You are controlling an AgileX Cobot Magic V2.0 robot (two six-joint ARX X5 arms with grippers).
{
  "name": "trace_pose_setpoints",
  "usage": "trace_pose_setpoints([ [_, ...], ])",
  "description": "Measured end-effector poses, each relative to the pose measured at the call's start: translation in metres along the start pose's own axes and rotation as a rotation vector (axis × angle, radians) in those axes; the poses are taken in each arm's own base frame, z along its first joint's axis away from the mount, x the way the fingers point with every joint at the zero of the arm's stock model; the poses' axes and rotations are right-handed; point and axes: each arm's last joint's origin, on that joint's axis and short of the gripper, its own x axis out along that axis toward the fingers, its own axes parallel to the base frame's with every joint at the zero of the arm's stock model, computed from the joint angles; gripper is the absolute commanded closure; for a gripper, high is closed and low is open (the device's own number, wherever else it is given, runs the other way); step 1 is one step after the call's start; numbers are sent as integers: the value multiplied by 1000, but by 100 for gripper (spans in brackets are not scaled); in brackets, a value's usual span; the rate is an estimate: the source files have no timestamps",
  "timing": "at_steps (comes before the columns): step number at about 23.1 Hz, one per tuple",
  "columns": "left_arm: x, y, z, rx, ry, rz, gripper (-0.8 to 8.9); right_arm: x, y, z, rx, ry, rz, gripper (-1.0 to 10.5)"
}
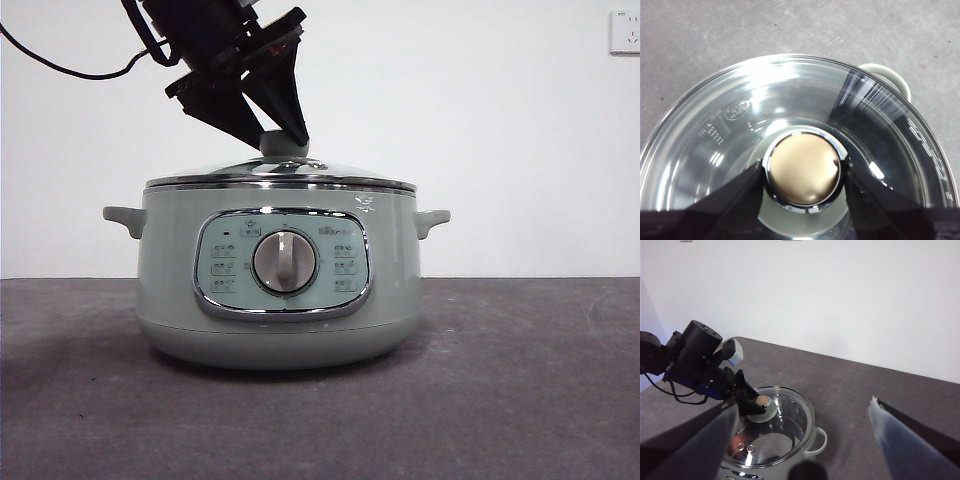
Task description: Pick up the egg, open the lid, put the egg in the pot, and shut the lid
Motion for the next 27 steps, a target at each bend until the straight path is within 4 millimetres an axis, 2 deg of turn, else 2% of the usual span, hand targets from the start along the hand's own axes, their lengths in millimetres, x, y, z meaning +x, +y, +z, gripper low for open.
trace_pose_setpoints([
  [3,-1,0,0,-2,9,-1,417,0,0,0,0,0,0,506],
  [5,-1,0,0,-2,14,-1,275,0,0,0,0,1,0,506],
  [18,-3,-1,-3,-8,43,-6,272,-1,0,-12,8,126,1,506],
  [22,-22,-4,1,-1,6,-3,272,-1,0,-17,18,172,0,507],
  [27,-66,-12,4,5,-47,-2,275,2,2,-23,39,257,62,507],
])
